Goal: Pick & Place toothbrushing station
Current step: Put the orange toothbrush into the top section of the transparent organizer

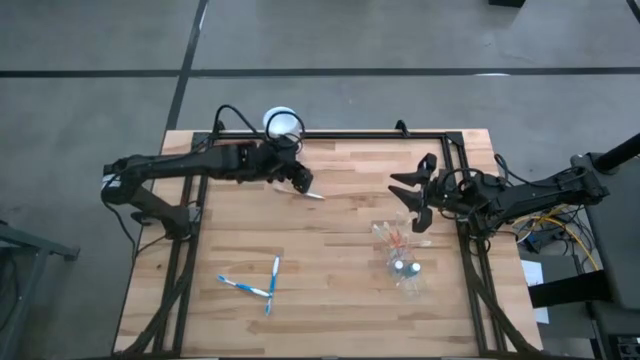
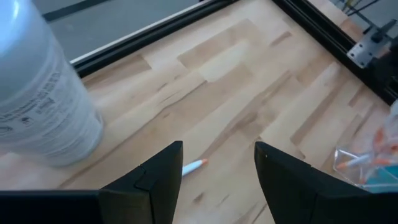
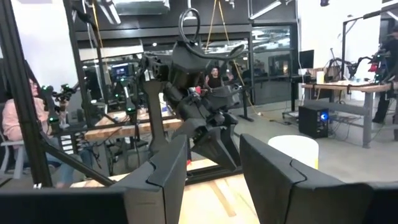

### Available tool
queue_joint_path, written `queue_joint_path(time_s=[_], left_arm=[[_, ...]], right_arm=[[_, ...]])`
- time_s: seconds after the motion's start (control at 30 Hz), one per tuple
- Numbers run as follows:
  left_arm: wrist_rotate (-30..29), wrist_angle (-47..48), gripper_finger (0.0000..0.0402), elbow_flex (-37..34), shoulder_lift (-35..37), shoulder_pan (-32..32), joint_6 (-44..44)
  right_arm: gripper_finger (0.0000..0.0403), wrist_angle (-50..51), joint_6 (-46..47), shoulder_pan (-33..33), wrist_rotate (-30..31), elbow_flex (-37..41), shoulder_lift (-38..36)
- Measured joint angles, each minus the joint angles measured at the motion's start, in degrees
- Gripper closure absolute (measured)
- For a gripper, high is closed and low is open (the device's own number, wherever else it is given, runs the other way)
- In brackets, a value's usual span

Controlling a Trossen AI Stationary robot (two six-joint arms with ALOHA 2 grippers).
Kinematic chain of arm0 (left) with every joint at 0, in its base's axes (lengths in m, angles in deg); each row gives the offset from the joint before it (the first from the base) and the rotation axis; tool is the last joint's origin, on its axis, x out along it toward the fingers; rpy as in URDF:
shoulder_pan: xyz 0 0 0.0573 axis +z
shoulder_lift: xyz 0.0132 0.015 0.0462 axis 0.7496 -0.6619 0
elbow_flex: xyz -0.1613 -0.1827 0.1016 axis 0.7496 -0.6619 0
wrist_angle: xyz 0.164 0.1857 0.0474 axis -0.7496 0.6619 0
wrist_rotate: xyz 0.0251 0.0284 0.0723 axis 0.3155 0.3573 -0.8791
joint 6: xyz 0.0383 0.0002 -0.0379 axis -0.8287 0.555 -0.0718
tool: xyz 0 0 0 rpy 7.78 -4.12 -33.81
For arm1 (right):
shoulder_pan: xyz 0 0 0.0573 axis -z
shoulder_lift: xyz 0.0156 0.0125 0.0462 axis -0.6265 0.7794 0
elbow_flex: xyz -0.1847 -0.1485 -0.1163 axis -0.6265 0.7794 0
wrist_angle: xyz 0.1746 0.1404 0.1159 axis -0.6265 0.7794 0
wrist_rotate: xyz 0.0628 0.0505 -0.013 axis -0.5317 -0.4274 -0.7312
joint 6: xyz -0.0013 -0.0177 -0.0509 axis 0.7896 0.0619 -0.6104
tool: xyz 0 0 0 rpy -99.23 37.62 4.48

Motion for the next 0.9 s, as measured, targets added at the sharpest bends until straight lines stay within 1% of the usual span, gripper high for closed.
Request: queue_joint_path(time_s=[0.1, 0.3, 0.43, 0.63, 0.9], left_arm=[[0.0, 0.1, 0.0197, 0.0, 0.0, 0.96, 0.06], [0.12, 2.43, 0.0197, 0.0, 0.0, 3.24, 0.07], [1.5, 3.93, 0.0197, 0.0, 0.0, 4.89, -0.25], [3.18, 4.1, 0.0197, 0.0, 0.0, 7.18, -3.06], [4.59, 4.17, 0.0197, 0.0, 0.0, 10.13, -6.26]], right_arm=[[0.0254, -0.05, 0.0, 0.0, 1.05, 0.0, 0.0], [0.0259, -0.11, -0.02, 0.07, 1.14, 0.0, 0.0], [0.0263, -0.13, -0.38, 0.07, 1.14, 0.0, 0.0], [0.0264, -0.21, -0.38, 0.07, 2.68, 0.0, -0.02], [0.0264, -0.44, 0.0, 0.07, 3.01, 0.0, -0.02]])
